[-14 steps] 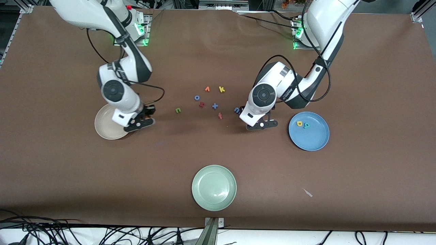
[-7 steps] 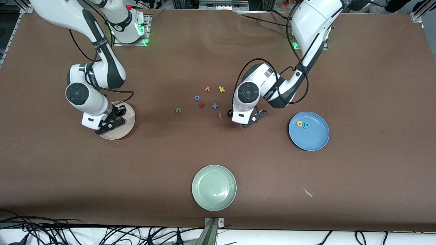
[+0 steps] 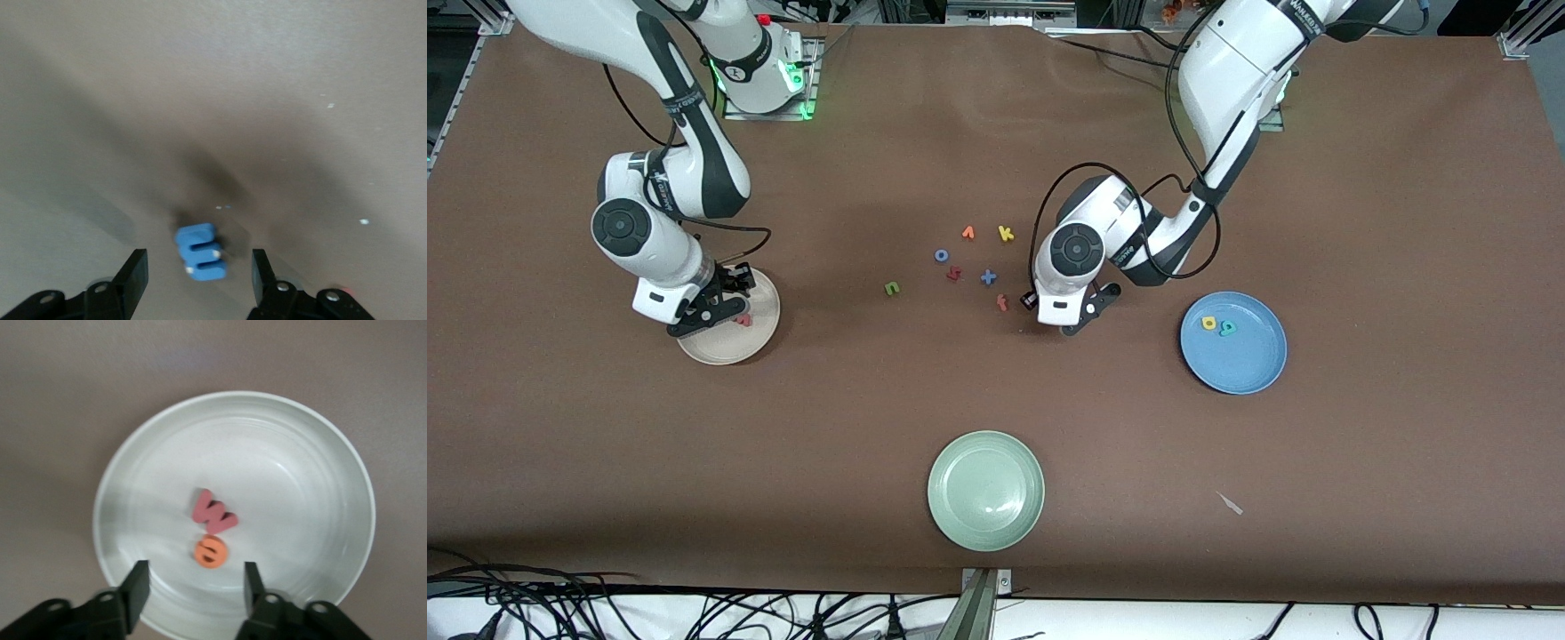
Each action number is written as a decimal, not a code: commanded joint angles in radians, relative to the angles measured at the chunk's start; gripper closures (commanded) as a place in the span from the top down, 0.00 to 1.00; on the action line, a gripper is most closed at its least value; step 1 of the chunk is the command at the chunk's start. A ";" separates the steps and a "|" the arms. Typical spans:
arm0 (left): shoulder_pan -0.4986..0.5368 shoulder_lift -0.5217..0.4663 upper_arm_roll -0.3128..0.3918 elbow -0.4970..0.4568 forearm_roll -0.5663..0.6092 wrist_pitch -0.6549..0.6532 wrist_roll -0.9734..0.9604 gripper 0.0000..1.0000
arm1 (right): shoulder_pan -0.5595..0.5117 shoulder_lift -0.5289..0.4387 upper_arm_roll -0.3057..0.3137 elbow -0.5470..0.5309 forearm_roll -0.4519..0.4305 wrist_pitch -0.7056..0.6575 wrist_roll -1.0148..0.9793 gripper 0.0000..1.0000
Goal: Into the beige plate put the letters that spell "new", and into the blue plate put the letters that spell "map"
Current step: 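Drop the m on the blue plate while the right gripper reaches the green u, then move the green u onto the white plate while the left gripper withdraws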
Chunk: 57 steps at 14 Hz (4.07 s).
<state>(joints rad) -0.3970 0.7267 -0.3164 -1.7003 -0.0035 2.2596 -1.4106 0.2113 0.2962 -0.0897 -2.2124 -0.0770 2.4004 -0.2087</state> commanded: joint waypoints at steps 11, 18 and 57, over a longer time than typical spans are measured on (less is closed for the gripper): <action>0.015 -0.006 0.000 -0.050 -0.047 0.032 0.004 0.11 | 0.155 0.053 0.179 0.099 0.095 -0.002 0.357 1.00; 0.087 -0.154 0.000 -0.033 -0.046 -0.216 0.089 0.00 | 0.244 0.121 0.179 0.086 0.069 0.140 0.345 1.00; 0.475 -0.455 -0.009 0.283 0.208 -0.550 1.190 1.00 | 0.284 0.104 0.072 0.122 -0.009 0.050 0.174 0.00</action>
<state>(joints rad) 0.0739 0.3162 -0.3244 -1.4467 0.2003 1.7884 -0.2436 0.4981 0.4475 0.0300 -2.0988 -0.0779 2.5208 0.0436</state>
